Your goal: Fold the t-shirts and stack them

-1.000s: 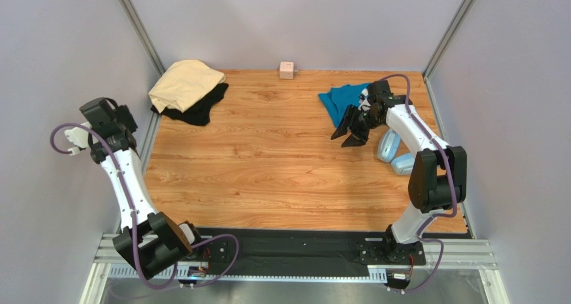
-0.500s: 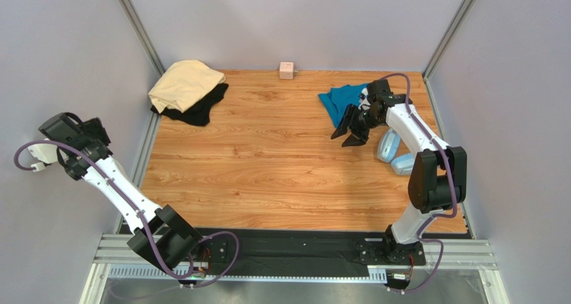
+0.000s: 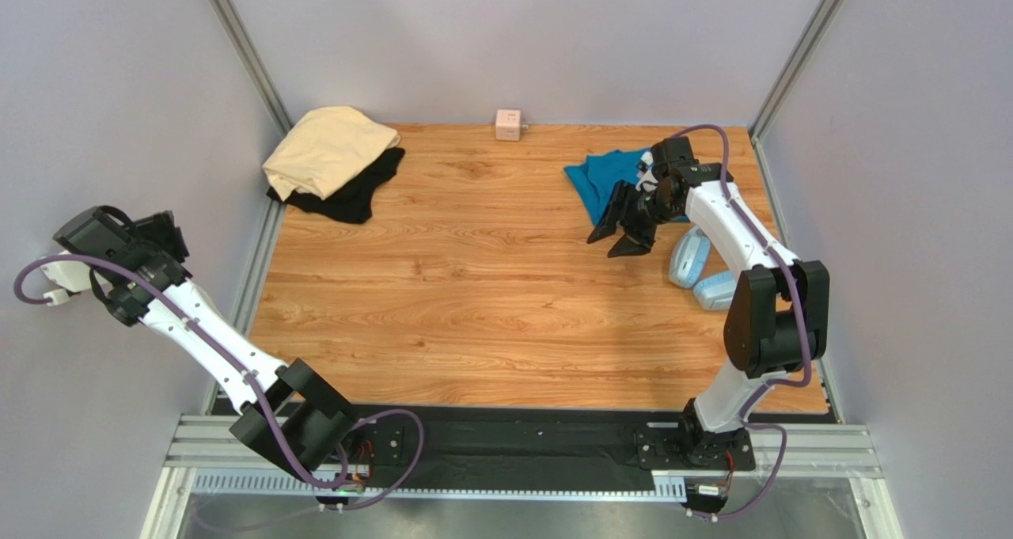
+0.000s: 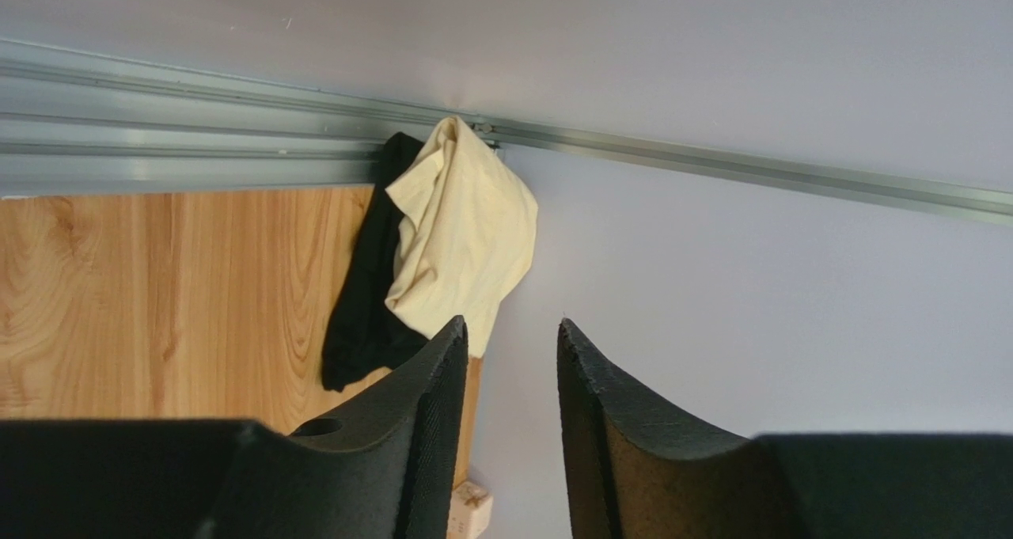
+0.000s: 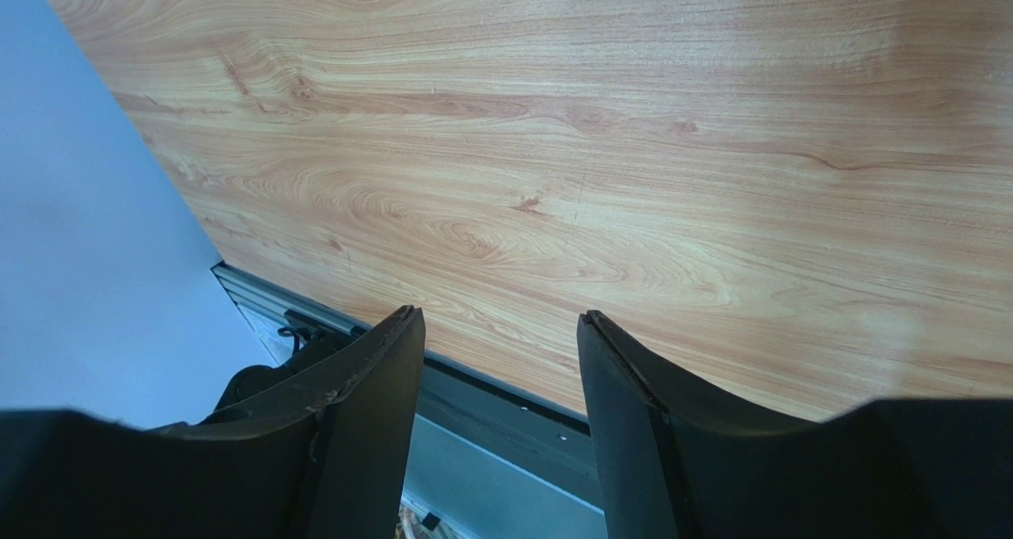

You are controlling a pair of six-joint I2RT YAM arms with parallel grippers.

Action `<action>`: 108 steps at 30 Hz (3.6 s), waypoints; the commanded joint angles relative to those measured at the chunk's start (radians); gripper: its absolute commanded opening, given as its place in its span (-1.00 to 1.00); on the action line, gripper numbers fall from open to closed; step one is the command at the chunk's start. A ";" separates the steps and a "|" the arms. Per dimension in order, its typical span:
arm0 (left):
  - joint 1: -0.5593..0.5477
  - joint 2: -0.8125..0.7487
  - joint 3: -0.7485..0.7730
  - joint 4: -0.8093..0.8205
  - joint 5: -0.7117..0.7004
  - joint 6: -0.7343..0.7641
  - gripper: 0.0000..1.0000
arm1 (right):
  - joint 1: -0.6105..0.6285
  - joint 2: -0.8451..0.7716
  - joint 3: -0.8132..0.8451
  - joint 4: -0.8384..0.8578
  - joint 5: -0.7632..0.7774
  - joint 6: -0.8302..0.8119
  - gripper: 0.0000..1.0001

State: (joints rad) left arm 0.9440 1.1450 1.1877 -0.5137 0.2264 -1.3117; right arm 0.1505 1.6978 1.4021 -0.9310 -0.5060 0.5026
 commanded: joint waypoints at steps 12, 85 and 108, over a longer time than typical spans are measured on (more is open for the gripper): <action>0.099 0.029 -0.021 0.093 0.145 0.054 -0.18 | 0.011 -0.033 -0.014 0.000 -0.015 0.002 0.14; -0.435 0.769 0.013 0.742 0.404 0.072 0.11 | 0.035 -0.153 -0.164 0.109 0.037 0.063 0.15; -0.419 0.871 0.038 0.696 0.424 0.143 0.10 | 0.037 -0.113 -0.157 0.106 0.043 0.068 0.14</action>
State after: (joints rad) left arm 0.5152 1.9995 1.1923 0.1921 0.6460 -1.1942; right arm 0.1829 1.5791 1.2221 -0.8471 -0.4633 0.5541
